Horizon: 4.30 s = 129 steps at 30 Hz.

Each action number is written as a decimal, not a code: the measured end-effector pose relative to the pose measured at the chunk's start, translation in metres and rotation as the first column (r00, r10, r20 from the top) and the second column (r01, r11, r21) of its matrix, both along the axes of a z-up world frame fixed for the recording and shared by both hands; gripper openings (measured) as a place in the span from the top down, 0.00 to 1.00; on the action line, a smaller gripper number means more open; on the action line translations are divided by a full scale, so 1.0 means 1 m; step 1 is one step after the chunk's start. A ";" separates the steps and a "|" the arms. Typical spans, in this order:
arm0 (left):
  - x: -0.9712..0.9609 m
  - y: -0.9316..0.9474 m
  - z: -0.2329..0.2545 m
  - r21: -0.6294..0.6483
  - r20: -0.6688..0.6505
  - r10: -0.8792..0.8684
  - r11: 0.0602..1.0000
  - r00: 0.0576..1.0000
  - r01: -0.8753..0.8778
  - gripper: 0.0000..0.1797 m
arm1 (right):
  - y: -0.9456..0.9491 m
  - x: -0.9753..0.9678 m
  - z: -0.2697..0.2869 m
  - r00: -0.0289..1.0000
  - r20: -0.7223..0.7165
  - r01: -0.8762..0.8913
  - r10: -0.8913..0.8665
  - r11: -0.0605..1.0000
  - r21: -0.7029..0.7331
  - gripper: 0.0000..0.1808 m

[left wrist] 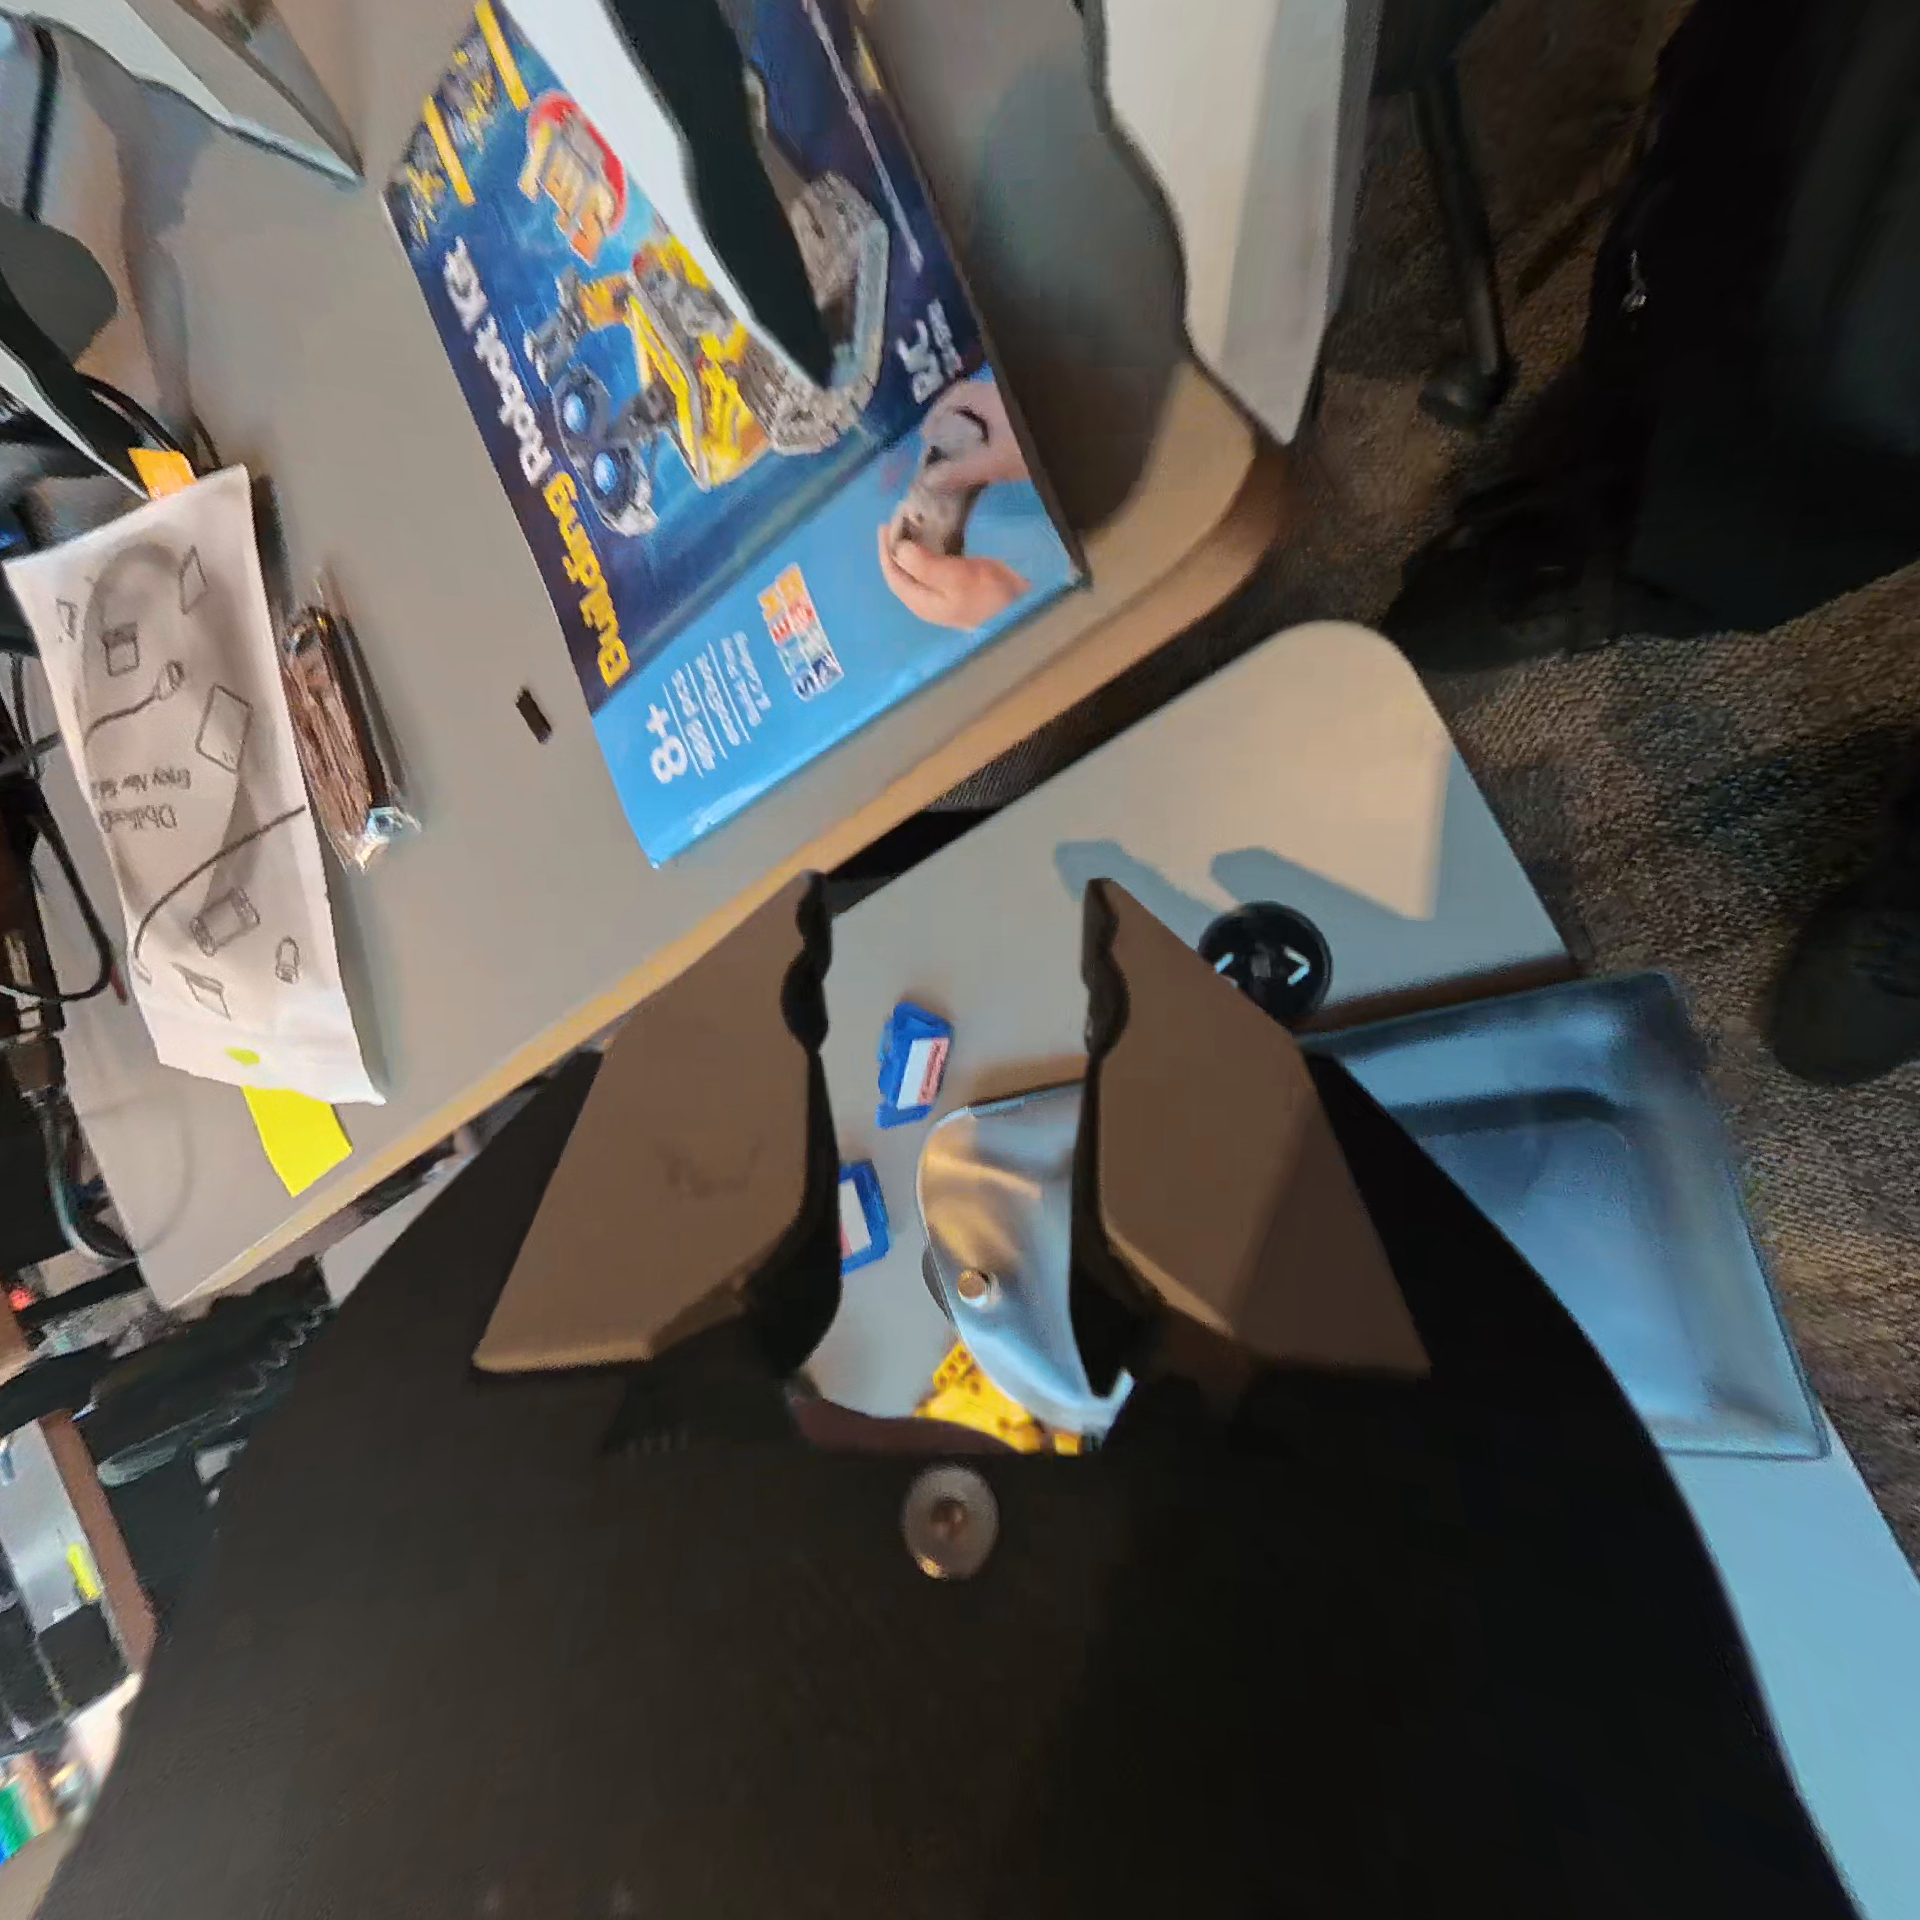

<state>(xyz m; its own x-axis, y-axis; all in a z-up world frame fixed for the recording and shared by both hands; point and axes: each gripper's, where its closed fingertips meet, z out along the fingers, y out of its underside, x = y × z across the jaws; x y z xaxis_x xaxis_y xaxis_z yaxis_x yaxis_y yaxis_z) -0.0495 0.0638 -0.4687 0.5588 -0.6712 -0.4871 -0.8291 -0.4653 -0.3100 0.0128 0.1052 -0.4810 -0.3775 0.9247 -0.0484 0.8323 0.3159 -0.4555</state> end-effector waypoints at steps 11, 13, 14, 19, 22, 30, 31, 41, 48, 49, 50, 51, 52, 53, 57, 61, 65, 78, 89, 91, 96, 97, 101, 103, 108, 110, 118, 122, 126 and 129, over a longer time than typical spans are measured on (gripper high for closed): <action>0.006 -0.004 -0.012 0.089 -0.133 -0.001 0.996 0.991 0.013 0.55 | -0.048 0.007 0.005 0.999 -0.047 -0.011 0.007 0.995 -0.095 0.61; 0.013 -0.003 -0.015 0.103 -0.154 -0.027 0.994 0.988 0.043 0.57 | -0.049 0.005 0.007 0.998 -0.048 0.024 -0.030 0.991 -0.131 0.60; 0.015 -0.002 -0.018 0.101 -0.163 -0.037 0.993 0.986 0.054 0.60 | -0.050 0.005 0.007 0.998 -0.043 0.032 -0.039 0.988 -0.148 0.60; 0.025 0.006 -0.021 0.115 -0.133 -0.037 0.992 0.990 0.052 0.76 | -0.046 0.007 0.010 0.998 -0.016 0.055 -0.059 0.977 -0.206 0.57; 0.028 0.012 -0.004 0.170 -0.045 -0.024 0.985 0.999 0.031 0.88 | -0.045 0.008 0.017 0.996 -0.015 0.079 -0.087 0.955 -0.286 0.57; 0.032 0.030 0.049 0.135 0.290 -0.025 0.991 0.957 -0.016 0.98 | 0.005 -0.003 0.035 0.987 -0.143 -0.062 0.076 0.993 0.104 0.69; 0.032 0.031 0.053 0.121 0.324 -0.014 0.992 0.946 -0.026 0.98 | 0.013 -0.007 0.039 0.982 -0.157 -0.076 0.106 0.979 0.187 0.76; 0.016 0.035 0.086 0.031 0.494 0.148 0.982 0.857 -0.188 0.78 | 0.018 -0.030 0.075 0.985 -0.110 -0.109 0.132 0.976 0.188 0.97; 0.029 0.048 0.122 0.073 0.462 0.029 0.995 0.886 -0.071 0.98 | 0.015 -0.036 0.106 0.973 -0.126 -0.181 0.195 0.977 0.114 0.96; 0.029 0.049 0.125 0.083 0.469 0.021 0.994 0.883 -0.068 0.98 | 0.017 -0.036 0.111 0.979 -0.129 -0.155 0.160 0.987 0.051 0.94; 0.029 0.050 0.129 0.090 0.478 0.020 0.993 0.878 -0.072 0.99 | 0.019 -0.036 0.119 0.983 -0.138 -0.126 0.123 0.992 -0.013 0.92; 0.028 0.051 0.133 0.097 0.480 0.023 0.992 0.877 -0.079 0.99 | 0.023 -0.037 0.129 0.984 -0.156 -0.098 0.089 0.994 -0.053 0.89; 0.025 0.052 0.136 0.101 0.475 0.025 0.991 0.880 -0.083 0.99 | 0.030 -0.037 0.138 0.982 -0.179 -0.075 0.063 0.995 -0.059 0.86; 0.023 0.052 0.139 0.102 0.471 0.022 0.992 0.882 -0.079 0.99 | 0.036 -0.035 0.146 0.979 -0.198 -0.060 0.049 0.997 -0.053 0.82; 0.016 0.055 0.149 0.130 0.418 0.014 0.989 0.908 -0.075 0.98 | 0.048 -0.022 0.179 0.987 -0.147 0.071 -0.071 0.997 -0.005 0.79; 0.009 0.067 0.160 0.170 0.390 0.056 0.977 0.919 -0.132 0.99 | 0.021 -0.021 0.214 0.977 -0.123 0.166 -0.172 0.984 -0.060 0.76; 0.008 0.079 0.176 0.226 0.419 0.078 0.956 0.904 -0.188 0.98 | 0.021 -0.032 0.221 0.945 -0.170 0.273 -0.281 0.960 -0.069 0.67; 0.012 0.083 0.223 0.350 0.485 0.077 0.896 0.871 -0.274 0.99 | 0.052 -0.024 0.212 0.891 -0.187 0.420 -0.415 0.907 -0.009 0.60; 0.015 0.077 0.245 0.396 0.485 0.059 0.875 0.873 -0.279 0.99 | 0.065 -0.020 0.212 0.883 -0.190 0.438 -0.430 0.899 0.002 0.60; 0.016 0.076 0.248 0.404 0.483 0.050 0.873 0.874 -0.273 0.99 | 0.069 -0.019 0.213 0.880 -0.191 0.444 -0.435 0.896 0.007 0.60; 0.020 0.074 0.258 0.427 0.478 0.025 0.867 0.878 -0.257 0.99 | 0.079 -0.016 0.217 0.873 -0.197 0.456 -0.446 0.890 0.002 0.60; 0.021 0.074 0.260 0.433 0.478 0.020 0.864 0.878 -0.256 0.99 | 0.081 -0.015 0.218 0.872 -0.198 0.457 -0.448 0.889 0.001 0.60; 0.023 0.072 0.268 0.440 0.485 0.001 0.864 0.874 -0.245 0.98 | 0.083 -0.015 0.223 0.870 -0.208 0.453 -0.448 0.891 -0.024 0.60; 0.022 0.071 0.272 0.438 0.509 -0.005 0.862 0.861 -0.254 0.98 | 0.083 -0.016 0.228 0.872 -0.220 0.436 -0.438 0.898 -0.057 0.59; 0.022 0.061 0.289 0.455 0.584 -0.083 0.857 0.807 -0.242 0.98 | 0.086 -0.016 0.254 0.867 -0.329 0.318 -0.375 0.923 -0.216 0.58; 0.021 0.055 0.298 0.470 0.611 -0.124 0.851 0.781 -0.233 0.99 | 0.087 -0.010 0.264 0.873 -0.395 0.206 -0.286 0.951 -0.231 0.58; 0.020 0.031 0.342 0.527 0.670 -0.249 0.824 0.700 -0.211 0.99 | 0.073 0.002 0.296 0.836 -0.515 -0.031 -0.190 0.921 -0.389 0.64; 0.024 0.026 0.353 0.543 0.686 -0.299 0.817 0.664 -0.194 0.98 | 0.083 -0.005 0.298 0.800 -0.561 -0.030 -0.215 0.919 -0.394 0.84; 0.027 0.016 0.355 0.530 0.704 -0.328 0.833 0.630 -0.159 0.99 | 0.086 -0.007 0.316 0.768 -0.578 -0.090 -0.277 0.846 -0.525 0.64; 0.029 0.011 0.359 0.525 0.715 -0.342 0.839 0.610 -0.146 0.98 | 0.070 -0.002 0.320 0.773 -0.612 -0.202 -0.165 0.851 -0.485 0.63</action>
<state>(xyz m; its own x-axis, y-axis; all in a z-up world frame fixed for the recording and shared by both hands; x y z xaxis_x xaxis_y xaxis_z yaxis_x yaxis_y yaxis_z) -0.0209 0.0747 -0.1093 0.8181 -0.5471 -0.1772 -0.1960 0.0245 -0.9803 0.0105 0.1754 -0.1614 -0.5074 0.8253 -0.2476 0.3063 -0.0958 -0.9471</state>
